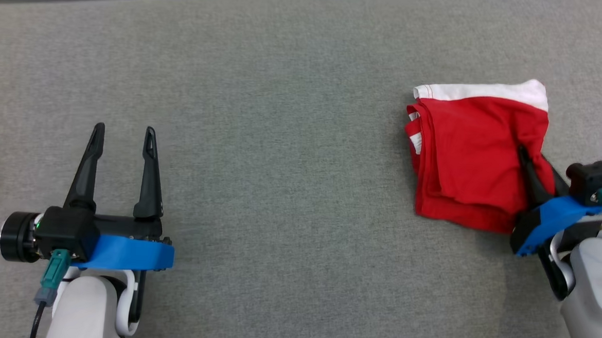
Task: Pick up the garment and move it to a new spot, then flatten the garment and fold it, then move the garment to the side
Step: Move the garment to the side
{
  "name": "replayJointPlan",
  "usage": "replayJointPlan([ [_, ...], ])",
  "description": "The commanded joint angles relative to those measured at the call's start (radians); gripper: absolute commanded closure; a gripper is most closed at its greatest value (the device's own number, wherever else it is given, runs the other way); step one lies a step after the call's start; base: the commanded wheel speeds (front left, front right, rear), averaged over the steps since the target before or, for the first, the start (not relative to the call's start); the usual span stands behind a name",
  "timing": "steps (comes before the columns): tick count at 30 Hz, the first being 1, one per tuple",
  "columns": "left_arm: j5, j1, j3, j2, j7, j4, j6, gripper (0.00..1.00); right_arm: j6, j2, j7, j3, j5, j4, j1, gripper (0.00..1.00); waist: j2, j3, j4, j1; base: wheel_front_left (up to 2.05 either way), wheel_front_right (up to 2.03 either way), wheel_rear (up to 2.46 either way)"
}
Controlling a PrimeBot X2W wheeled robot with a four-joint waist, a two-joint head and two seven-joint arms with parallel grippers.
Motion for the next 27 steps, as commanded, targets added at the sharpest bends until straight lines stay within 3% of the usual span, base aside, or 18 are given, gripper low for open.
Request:
replayJointPlan([
  [1,0.006,-0.021,0.005,0.011,-0.002,-0.004,-0.005,0.0,-0.001,-0.01,-0.006,0.003,-0.002,-0.02,-0.029,1.0,0.0,0.01,-0.01,-0.0001,0.0,0.0,0.0],
  [8,0.018,-0.055,0.0,0.021,-0.002,-0.025,-0.008,0.0,-0.001,-0.058,-0.003,0.049,-0.022,-0.058,-0.129,1.0,0.0,0.062,-0.023,-0.0001,0.0,0.0,0.0],
  [21,0.028,-0.131,-0.017,0.042,-0.002,-0.101,-0.014,0.0,-0.001,-0.325,0.108,0.034,-0.026,-0.004,-0.333,1.0,0.0,0.216,0.006,-0.0001,0.0,0.0,0.0],
  [27,0.03,-0.143,-0.016,0.05,-0.002,-0.12,-0.014,0.0,-0.001,-0.391,0.138,0.004,-0.029,0.046,-0.379,1.0,0.0,0.255,0.004,-0.0001,0.0,0.0,0.0],
])
